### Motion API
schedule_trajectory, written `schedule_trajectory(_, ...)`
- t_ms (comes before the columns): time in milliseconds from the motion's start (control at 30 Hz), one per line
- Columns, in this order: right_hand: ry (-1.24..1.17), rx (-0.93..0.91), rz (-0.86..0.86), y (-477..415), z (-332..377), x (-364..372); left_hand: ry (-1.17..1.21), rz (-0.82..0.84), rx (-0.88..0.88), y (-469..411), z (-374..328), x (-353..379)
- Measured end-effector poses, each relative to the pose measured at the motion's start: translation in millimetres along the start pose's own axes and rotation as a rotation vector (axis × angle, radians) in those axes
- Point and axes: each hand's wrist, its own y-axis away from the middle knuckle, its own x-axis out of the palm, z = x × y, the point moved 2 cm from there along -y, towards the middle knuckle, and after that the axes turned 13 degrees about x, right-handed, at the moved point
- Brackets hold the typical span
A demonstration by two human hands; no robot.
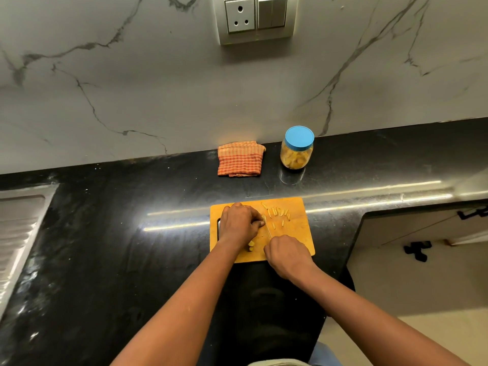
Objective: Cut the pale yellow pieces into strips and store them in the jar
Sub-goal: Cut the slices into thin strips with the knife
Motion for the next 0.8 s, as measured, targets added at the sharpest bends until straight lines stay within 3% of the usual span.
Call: schedule_trajectory(800, -0.048, 0.118, -0.032, 26.2, 13.3, -20.9, 0.134, 0.001, -0.016, -1.6, 13.1, 7.1)
